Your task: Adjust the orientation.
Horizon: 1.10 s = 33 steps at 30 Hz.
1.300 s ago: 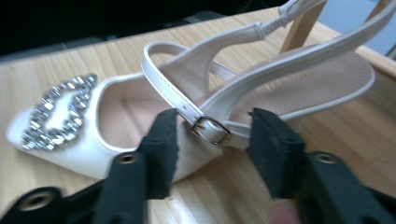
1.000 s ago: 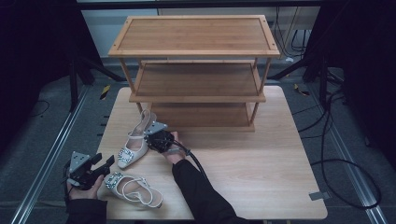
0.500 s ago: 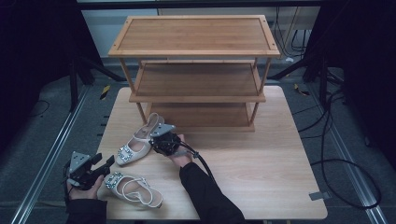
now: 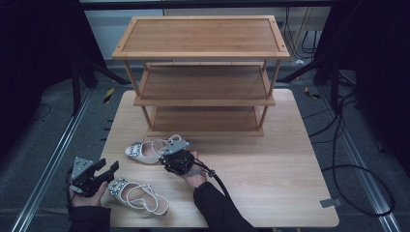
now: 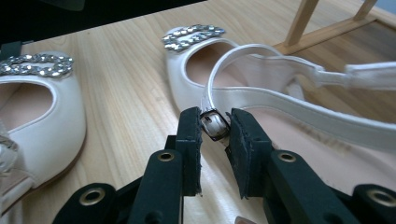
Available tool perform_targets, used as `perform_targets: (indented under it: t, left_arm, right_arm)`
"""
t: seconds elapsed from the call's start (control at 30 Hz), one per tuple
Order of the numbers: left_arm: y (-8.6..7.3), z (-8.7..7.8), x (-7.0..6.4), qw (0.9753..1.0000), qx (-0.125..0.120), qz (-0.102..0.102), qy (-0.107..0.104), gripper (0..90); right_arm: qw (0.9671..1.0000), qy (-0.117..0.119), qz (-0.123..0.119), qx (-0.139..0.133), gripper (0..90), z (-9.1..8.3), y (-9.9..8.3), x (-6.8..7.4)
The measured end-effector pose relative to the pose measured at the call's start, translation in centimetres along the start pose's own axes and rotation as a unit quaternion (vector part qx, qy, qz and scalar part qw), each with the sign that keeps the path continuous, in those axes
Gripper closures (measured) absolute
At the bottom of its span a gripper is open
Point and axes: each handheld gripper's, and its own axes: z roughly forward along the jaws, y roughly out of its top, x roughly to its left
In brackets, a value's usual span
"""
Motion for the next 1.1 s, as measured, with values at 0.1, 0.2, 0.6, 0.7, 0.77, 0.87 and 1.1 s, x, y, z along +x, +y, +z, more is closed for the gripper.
perform_targets:
  t: [0.1, 0.2, 0.6, 0.7, 0.77, 0.87, 1.1]
  left_arm:
    - [0.0, 0.0, 0.0, 1.0000, 0.000, 0.000, 0.000, 44.1]
    - [0.0, 0.0, 0.1, 1.0000, 0.001, -0.001, -0.001, 44.0]
    - [-0.1, 0.1, 0.2, 1.0000, 0.004, -0.003, -0.001, 43.9]
    - [-0.1, 0.1, 0.2, 1.0000, 0.004, -0.004, 0.000, 43.8]
    - [-0.1, 0.1, 0.3, 1.0000, 0.004, -0.005, 0.000, 43.7]
    - [-0.2, 0.1, 0.3, 1.0000, 0.005, -0.005, 0.000, 43.6]
    - [-0.2, 0.1, 0.3, 1.0000, 0.005, -0.004, -0.001, 43.5]
  right_arm:
    - [1.0000, -0.002, 0.001, -0.002, 79.6, 0.2, -0.1, 0.1]
    - [0.9998, 0.008, 0.010, -0.013, 66.3, -0.4, -0.1, -0.2]
    - [0.9983, -0.030, 0.040, -0.028, 37.4, -4.8, -1.8, -4.2]
    - [0.9981, -0.035, 0.046, -0.020, 34.5, -4.2, -2.2, -5.2]
    - [0.9983, -0.037, 0.043, -0.016, 33.8, -3.5, -2.4, -5.7]
    - [0.9987, -0.028, 0.042, -0.006, 32.8, -2.3, -2.4, -6.1]
    - [0.9990, -0.021, 0.038, -0.001, 37.1, -1.8, -2.1, -6.0]
